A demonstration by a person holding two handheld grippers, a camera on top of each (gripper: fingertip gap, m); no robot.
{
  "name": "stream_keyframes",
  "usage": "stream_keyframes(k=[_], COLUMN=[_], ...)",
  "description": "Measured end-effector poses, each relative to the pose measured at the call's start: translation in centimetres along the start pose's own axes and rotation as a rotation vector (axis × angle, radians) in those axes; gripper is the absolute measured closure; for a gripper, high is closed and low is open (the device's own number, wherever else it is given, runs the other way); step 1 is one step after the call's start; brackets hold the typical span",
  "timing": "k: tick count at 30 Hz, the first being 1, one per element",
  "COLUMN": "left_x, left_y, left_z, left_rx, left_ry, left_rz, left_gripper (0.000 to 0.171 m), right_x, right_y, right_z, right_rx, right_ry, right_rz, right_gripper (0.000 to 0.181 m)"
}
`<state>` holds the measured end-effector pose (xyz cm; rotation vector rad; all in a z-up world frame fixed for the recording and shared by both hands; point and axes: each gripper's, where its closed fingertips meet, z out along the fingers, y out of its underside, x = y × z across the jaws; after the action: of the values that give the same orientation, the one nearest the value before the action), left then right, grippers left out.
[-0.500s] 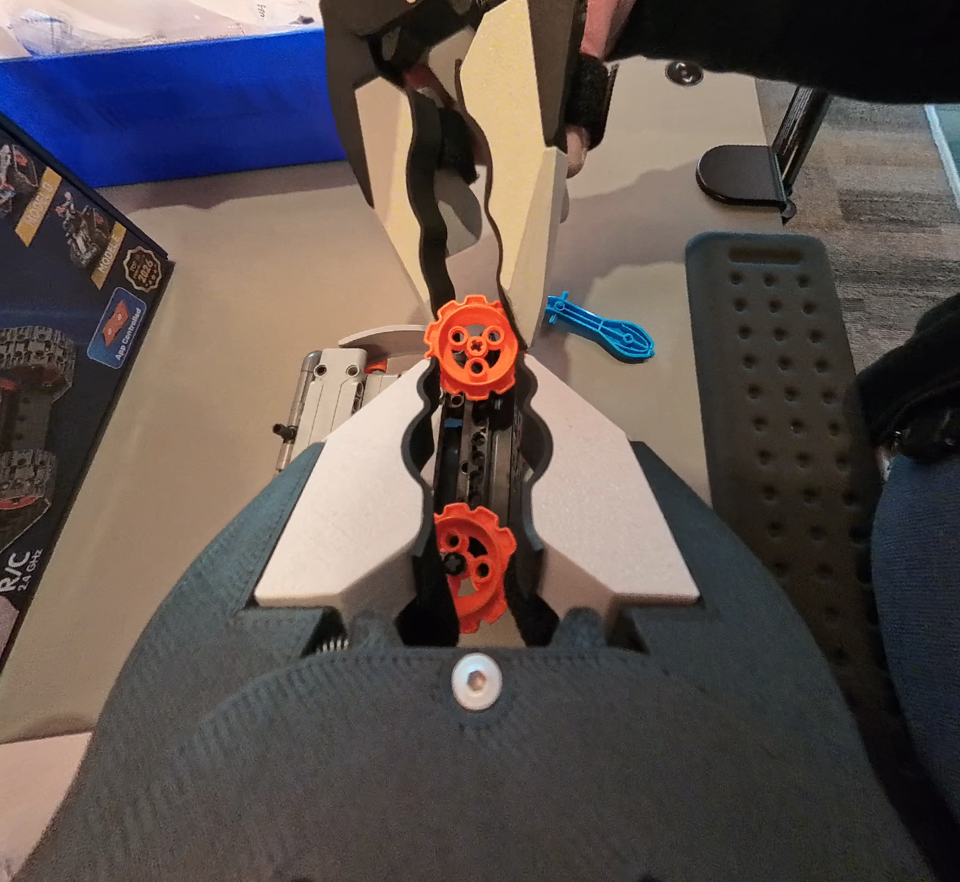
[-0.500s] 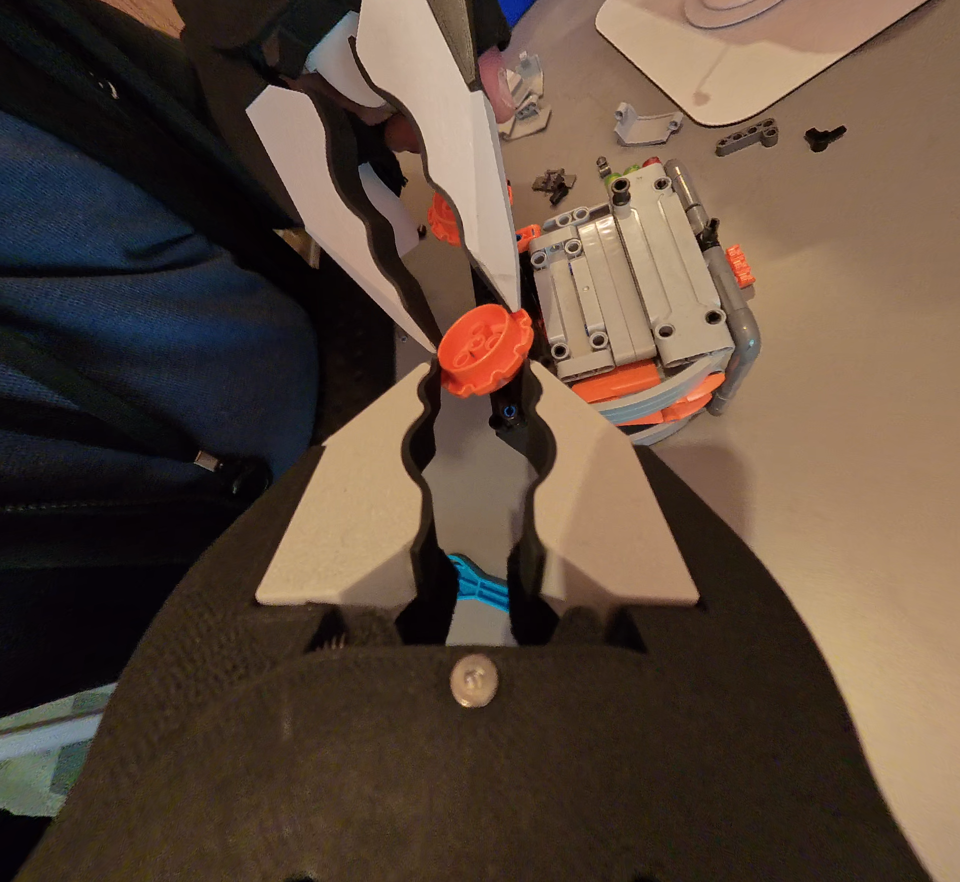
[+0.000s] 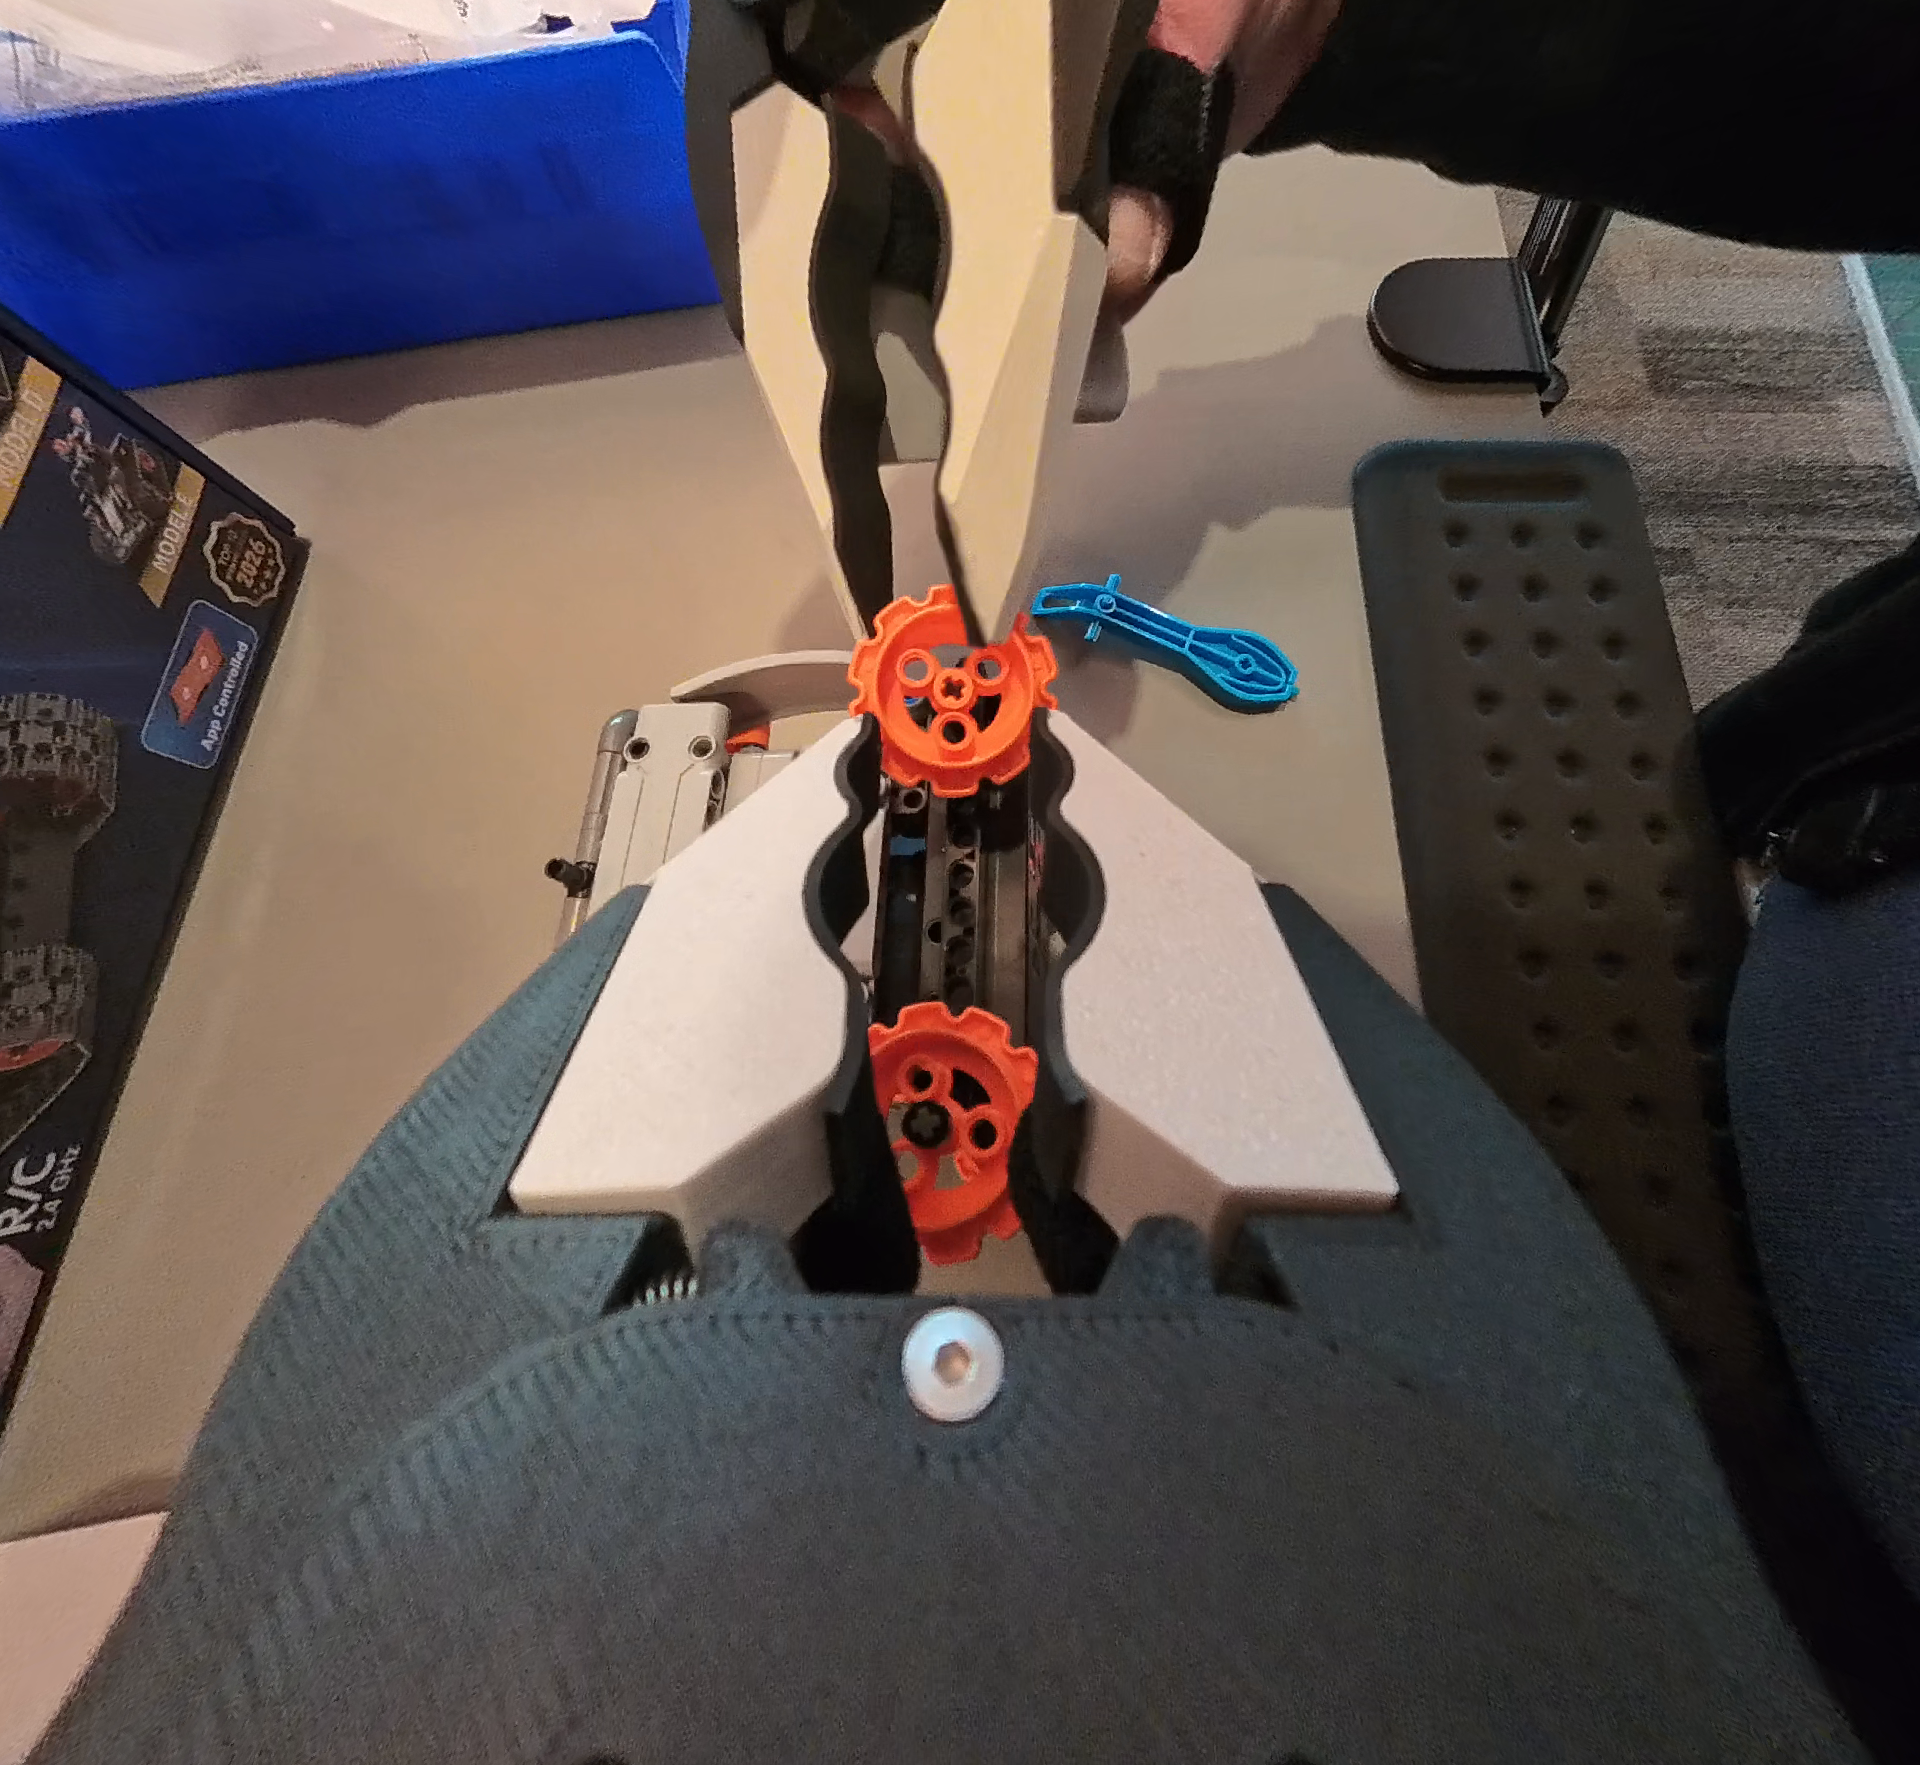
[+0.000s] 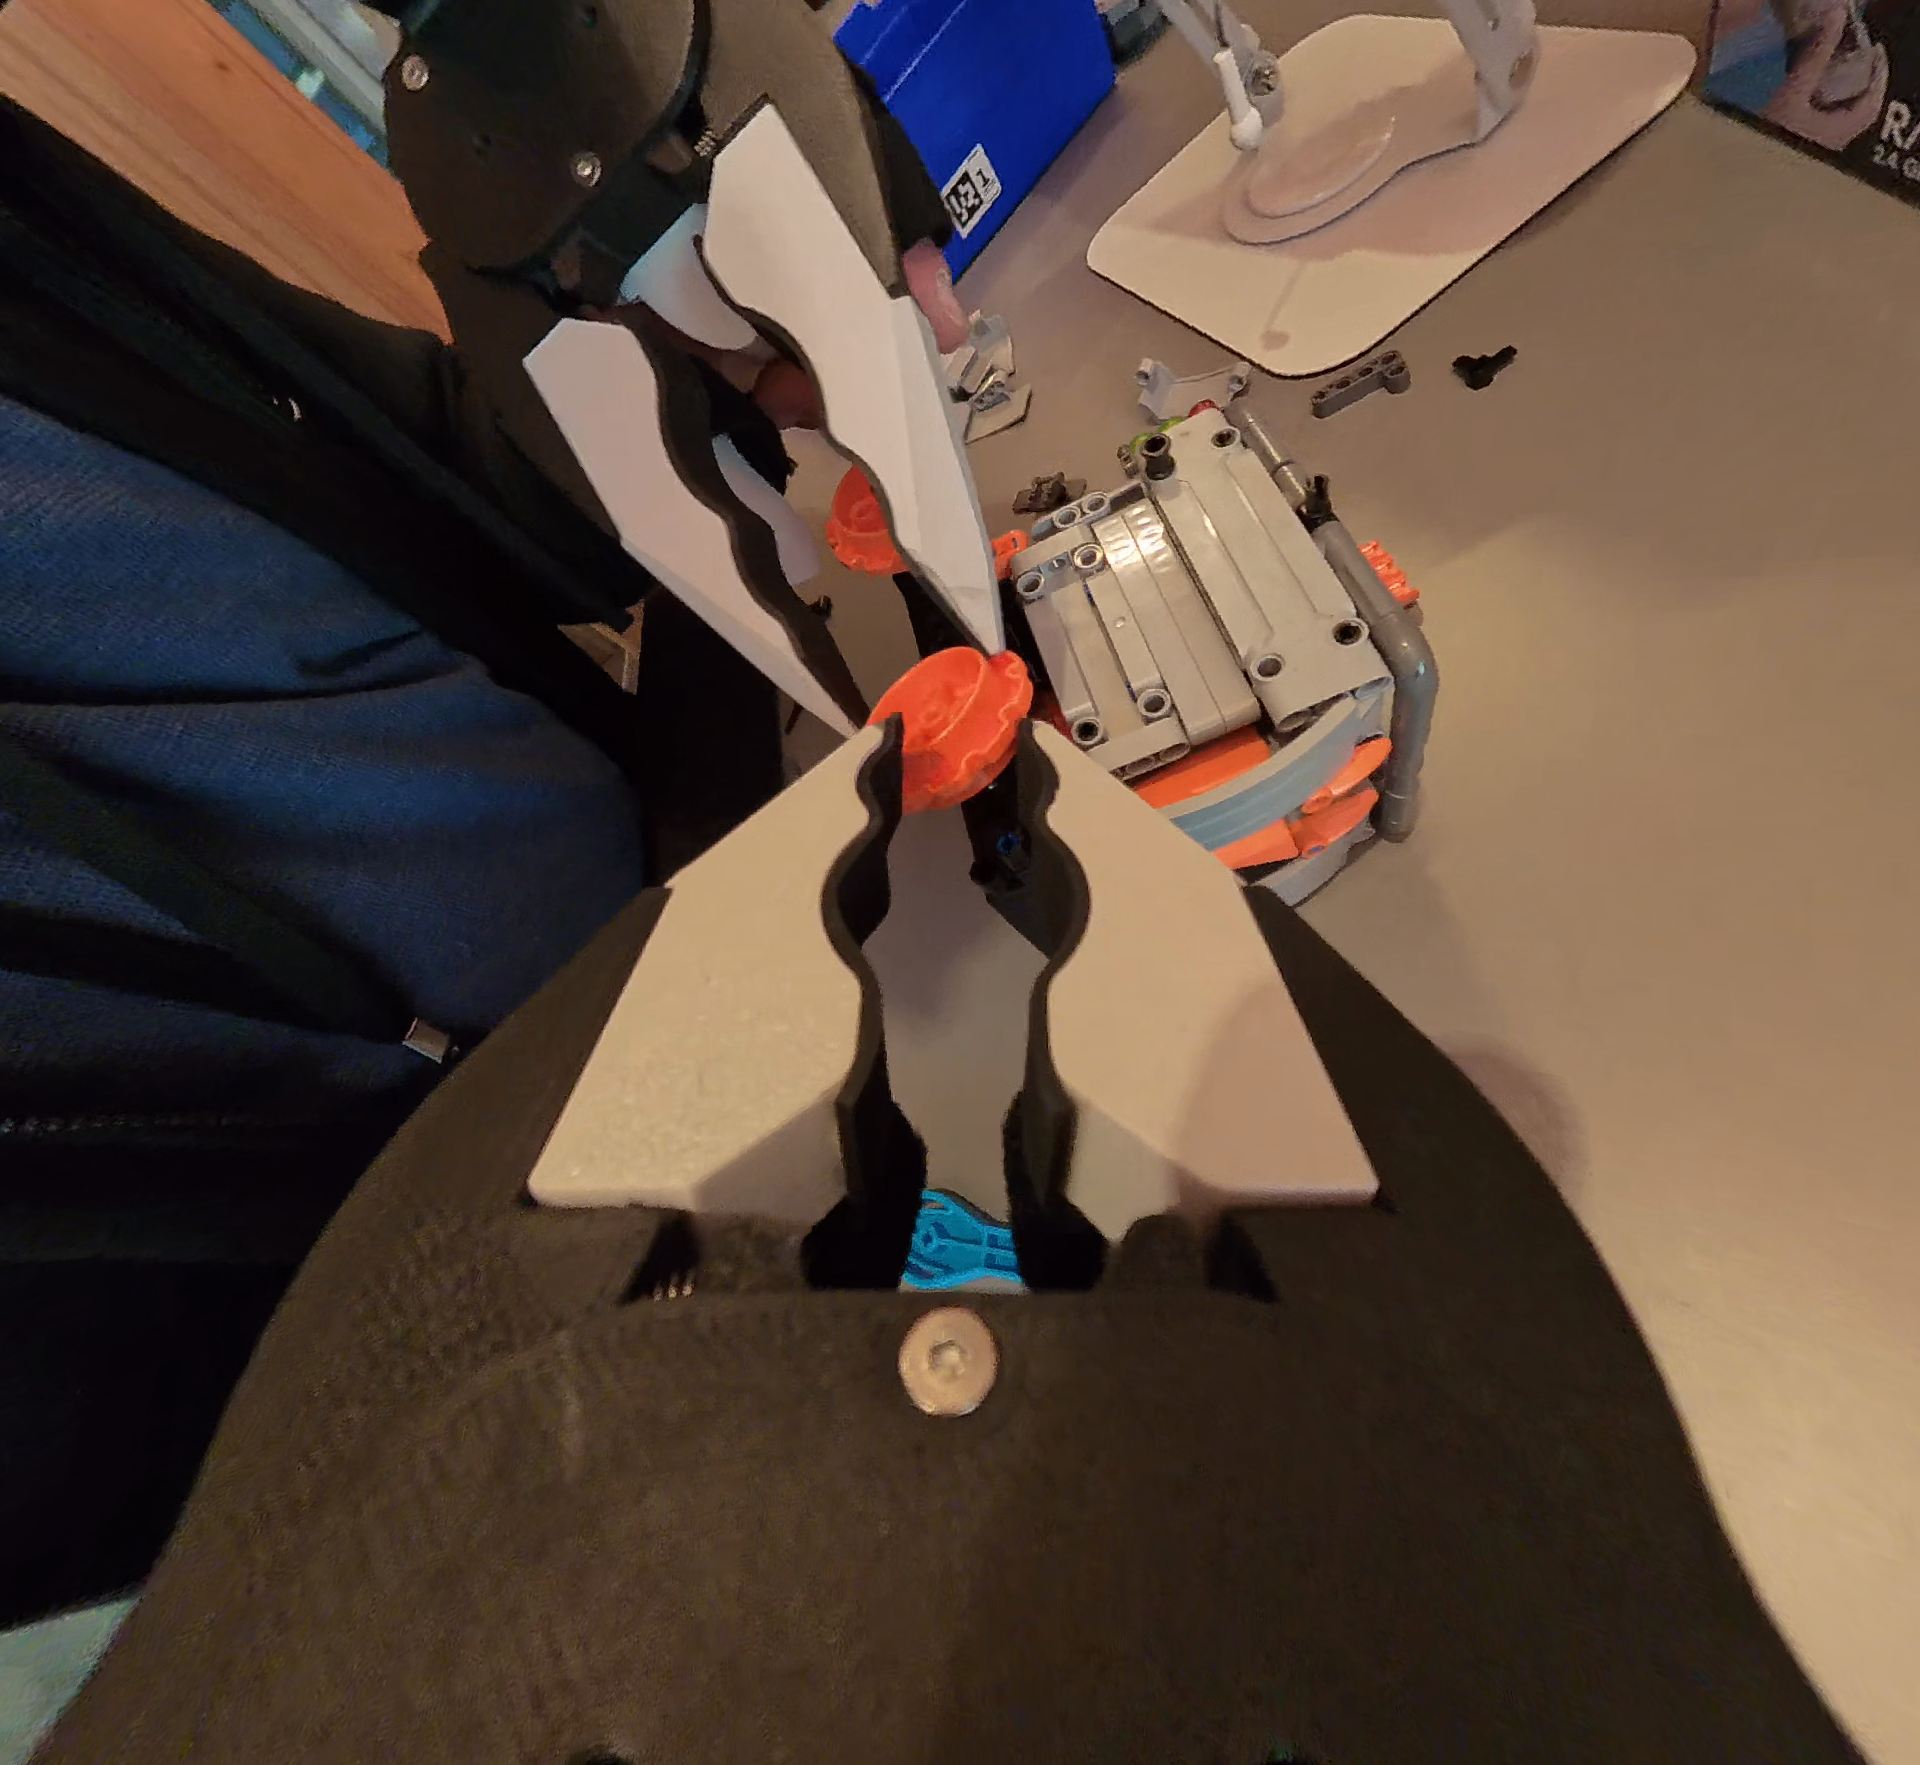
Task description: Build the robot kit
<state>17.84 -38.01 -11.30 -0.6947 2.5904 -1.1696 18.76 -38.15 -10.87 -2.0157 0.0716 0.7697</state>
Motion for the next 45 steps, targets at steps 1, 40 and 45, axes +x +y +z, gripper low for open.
stream_keyframes(k=[1,40,45], left_x=[0.00,0.01,0.01], left_y=[-0.13,0.23,0.27], left_z=[0.00,-0.56,-0.60], left_rx=[0.004,0.071,0.070], left_ry=[-0.001,0.103,0.135], left_rz=[0.002,-0.142,-0.145], left_gripper=[0.145,0.146,0.146], right_x=[0.16,0.46,0.44], right_y=[0.03,0.15,0.15], right_z=[-0.01,0.75,0.72], right_rx=[0.006,-0.206,-0.200], right_ry=[0.003,0.180,0.238], right_rz=[0.015,0.015,-0.008], right_gripper=[0.165,0.171,0.172])
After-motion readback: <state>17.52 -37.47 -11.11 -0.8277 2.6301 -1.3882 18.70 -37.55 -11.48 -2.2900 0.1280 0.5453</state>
